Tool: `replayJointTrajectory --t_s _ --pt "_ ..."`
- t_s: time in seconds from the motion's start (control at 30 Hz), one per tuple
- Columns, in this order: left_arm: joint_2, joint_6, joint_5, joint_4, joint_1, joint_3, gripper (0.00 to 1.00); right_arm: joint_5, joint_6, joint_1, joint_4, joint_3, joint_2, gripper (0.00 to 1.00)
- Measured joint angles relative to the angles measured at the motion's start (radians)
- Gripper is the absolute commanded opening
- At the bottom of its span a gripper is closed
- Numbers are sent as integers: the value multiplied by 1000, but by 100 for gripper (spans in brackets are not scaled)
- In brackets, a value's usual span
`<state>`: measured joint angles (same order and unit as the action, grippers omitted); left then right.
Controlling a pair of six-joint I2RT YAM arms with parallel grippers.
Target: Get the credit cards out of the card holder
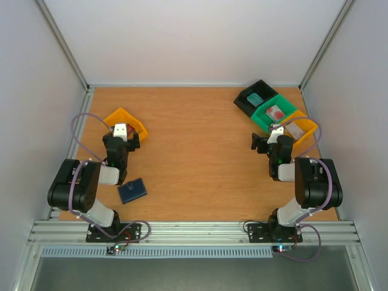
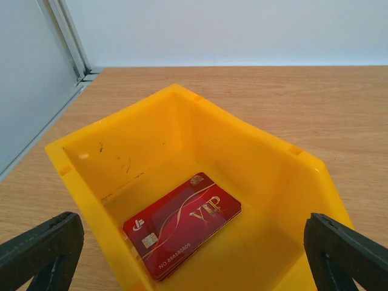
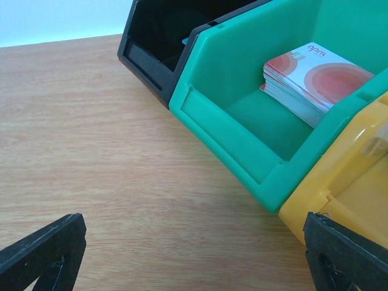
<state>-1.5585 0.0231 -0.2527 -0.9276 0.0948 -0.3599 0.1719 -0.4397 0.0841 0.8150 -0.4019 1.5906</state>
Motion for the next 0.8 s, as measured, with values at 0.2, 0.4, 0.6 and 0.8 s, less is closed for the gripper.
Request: replayJointTrajectory --t_s 0.2,0.4,0.6,0.8 --pt "0 0 0 0 0 0 99 0 0 0 0 0 0 99" --pt "0 0 0 0 0 0 99 11 -5 0 -25 0 -23 99" --pt "44 2 4 103 -3 -19 99 32 71 0 -291 -103 -343 99" --pt "216 21 114 686 -43 -412 99 274 289 -1 -396 -297 -429 99"
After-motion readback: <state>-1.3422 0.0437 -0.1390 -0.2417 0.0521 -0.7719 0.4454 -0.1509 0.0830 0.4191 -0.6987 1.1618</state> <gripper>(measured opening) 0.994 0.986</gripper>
